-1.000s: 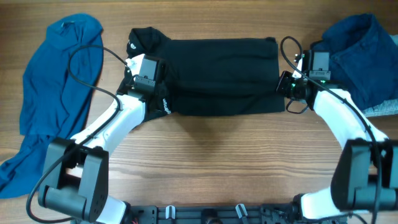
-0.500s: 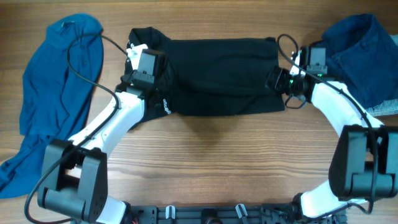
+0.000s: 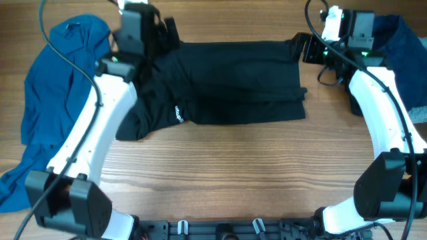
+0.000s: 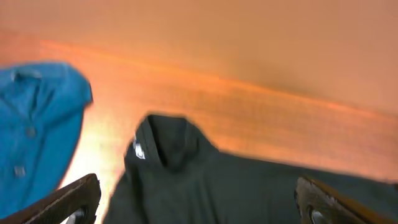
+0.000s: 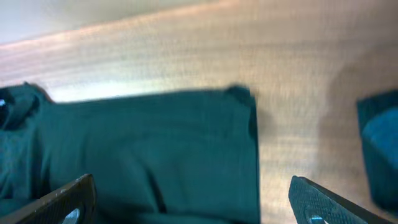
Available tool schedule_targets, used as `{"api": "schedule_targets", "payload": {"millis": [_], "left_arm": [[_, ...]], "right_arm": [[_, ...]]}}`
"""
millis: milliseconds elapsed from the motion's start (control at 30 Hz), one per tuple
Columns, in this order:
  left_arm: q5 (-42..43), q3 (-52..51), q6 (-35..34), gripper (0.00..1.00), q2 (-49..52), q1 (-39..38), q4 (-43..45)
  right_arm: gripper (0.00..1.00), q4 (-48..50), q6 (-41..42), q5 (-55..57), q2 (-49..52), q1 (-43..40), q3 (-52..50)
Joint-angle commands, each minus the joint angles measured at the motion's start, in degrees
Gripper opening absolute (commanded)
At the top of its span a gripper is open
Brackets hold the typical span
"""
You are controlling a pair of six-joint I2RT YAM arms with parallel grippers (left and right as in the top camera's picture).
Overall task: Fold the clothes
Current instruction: 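Lift the bottom hem with both grippers and fold it up toward the collar, then lay the folded hem at the top edge and open both grippers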
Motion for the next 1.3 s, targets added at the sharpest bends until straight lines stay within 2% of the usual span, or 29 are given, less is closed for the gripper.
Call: {"api": "schedule_targets", "payload": {"millis": [0,200,467,667,1033,1100,1267], "left_arm": [[4.85,5.75,5.16,1.00,7.58,3.74,0.02],[5.62,9.03,11.47,0.97,19.02,5.42,0.35],[4.33,9.03,12.22,0.76,26.73,5.66,2.10],[3.96,9.03,12.26,0.68,30.88,5.86,4.57],[3.02,9.01,12.28,0.69,35.34,6.01,7.80],[3.04,9.01,12.22,0.63,35.87,5.99,8.81],[3.02,9.01,11.87,0.33,35.98,5.99,11.47]], "right_arm": [[0.99,2.47,-3.02,0.92,1.09,-0.17,1.88],[0.99,2.62,-3.50,0.66,4.72,-0.04,1.86],[0.99,2.64,-2.67,0.48,5.92,0.70,1.86],[0.98,2.43,-1.97,0.48,5.92,0.70,1.86],[0.98,2.36,-1.86,0.48,5.92,0.70,1.84],[0.98,2.36,-1.86,0.48,5.92,0.70,1.84],[0.98,2.36,-1.86,0.48,5.92,0.70,1.81]]}}
